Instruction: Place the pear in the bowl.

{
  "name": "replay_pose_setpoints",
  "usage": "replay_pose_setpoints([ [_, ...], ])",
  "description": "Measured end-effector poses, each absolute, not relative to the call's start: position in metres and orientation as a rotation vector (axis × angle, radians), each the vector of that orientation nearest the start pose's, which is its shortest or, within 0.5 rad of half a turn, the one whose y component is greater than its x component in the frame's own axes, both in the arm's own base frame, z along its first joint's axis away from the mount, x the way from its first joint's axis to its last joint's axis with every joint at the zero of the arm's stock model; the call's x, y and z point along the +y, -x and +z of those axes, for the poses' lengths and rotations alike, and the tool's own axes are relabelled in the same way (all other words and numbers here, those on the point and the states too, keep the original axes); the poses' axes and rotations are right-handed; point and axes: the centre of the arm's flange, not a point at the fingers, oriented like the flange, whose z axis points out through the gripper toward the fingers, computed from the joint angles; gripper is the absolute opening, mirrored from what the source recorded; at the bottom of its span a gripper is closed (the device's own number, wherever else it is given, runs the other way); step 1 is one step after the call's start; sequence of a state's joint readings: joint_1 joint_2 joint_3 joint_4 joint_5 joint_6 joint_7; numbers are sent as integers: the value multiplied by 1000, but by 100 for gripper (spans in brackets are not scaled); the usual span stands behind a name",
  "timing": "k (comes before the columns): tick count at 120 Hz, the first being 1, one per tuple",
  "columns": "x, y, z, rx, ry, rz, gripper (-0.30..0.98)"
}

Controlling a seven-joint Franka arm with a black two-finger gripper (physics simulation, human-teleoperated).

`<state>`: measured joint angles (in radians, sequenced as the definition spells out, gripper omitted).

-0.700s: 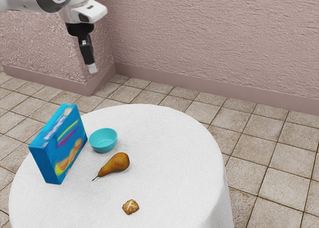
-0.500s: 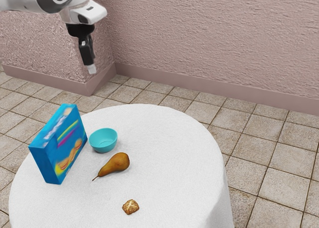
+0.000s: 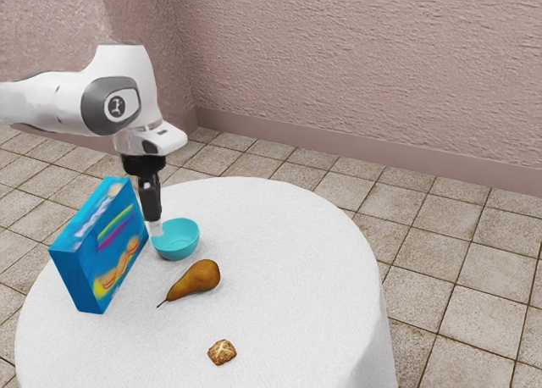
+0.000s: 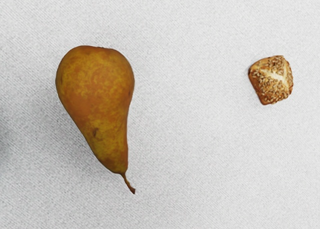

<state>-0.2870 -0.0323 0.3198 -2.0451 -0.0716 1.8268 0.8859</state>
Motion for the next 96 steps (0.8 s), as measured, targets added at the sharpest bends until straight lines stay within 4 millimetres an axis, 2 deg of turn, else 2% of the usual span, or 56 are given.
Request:
replay_pose_setpoints([
  [12, -9, -522, 425, 1301, 3001, 212, 69],
  [21, -31, -509, 387, 1306, 2986, 224, 69],
  [29, -51, -511, 360, 1322, 2946, 188, 69],
  [35, -66, -515, 345, 1344, 2912, 156, 69],
  [40, -73, -519, 340, 1361, 2889, 115, 69],
  [46, -66, -526, 335, 1337, 2889, 73, 69],
  [57, -27, -535, 330, 1184, 2970, 0, 69],
  [63, -15, -539, 325, 1128, 2994, -18, 69],
  [82, -17, -553, 310, 1095, 2992, -37, 69],
  [96, -14, -557, 290, 1057, 3012, -6, 69],
])
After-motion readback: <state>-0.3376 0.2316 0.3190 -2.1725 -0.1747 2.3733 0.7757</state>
